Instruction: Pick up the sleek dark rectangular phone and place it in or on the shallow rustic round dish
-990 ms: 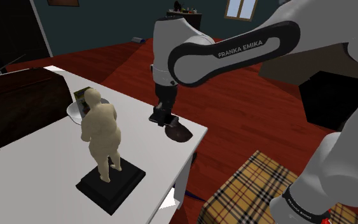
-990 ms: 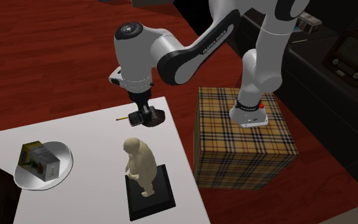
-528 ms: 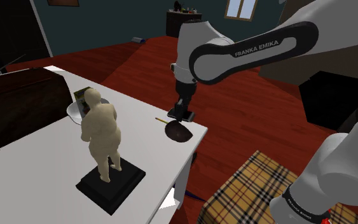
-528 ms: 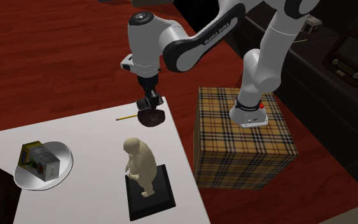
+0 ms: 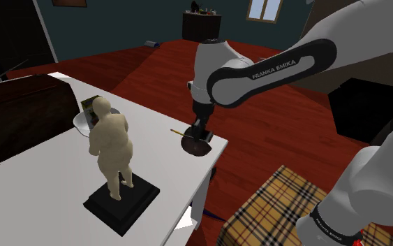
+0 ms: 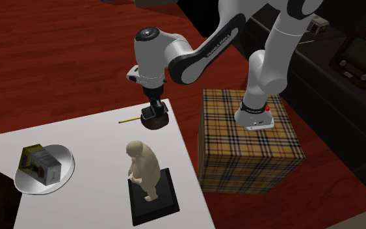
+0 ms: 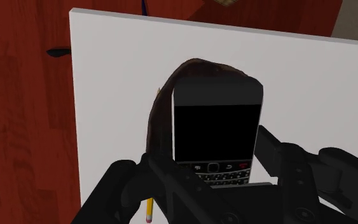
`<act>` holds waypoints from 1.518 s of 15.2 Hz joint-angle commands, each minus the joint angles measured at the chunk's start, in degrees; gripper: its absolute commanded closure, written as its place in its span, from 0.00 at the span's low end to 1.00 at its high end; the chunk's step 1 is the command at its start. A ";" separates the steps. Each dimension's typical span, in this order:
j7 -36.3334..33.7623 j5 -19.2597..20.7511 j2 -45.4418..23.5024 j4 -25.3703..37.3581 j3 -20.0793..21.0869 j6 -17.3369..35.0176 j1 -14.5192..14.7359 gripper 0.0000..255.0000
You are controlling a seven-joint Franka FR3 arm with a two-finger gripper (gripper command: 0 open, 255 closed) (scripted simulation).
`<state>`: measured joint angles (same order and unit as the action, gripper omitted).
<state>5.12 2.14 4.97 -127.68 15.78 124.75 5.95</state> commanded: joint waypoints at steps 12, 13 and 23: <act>-0.65 0.79 -1.95 -2.20 0.08 4.09 -0.07 1.00; -0.65 0.79 -1.95 -2.20 0.08 4.09 -0.07 0.00; 0.36 -0.61 1.69 1.55 -0.01 -3.14 0.11 0.00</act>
<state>5.32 1.68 6.30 -126.68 15.81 122.57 6.06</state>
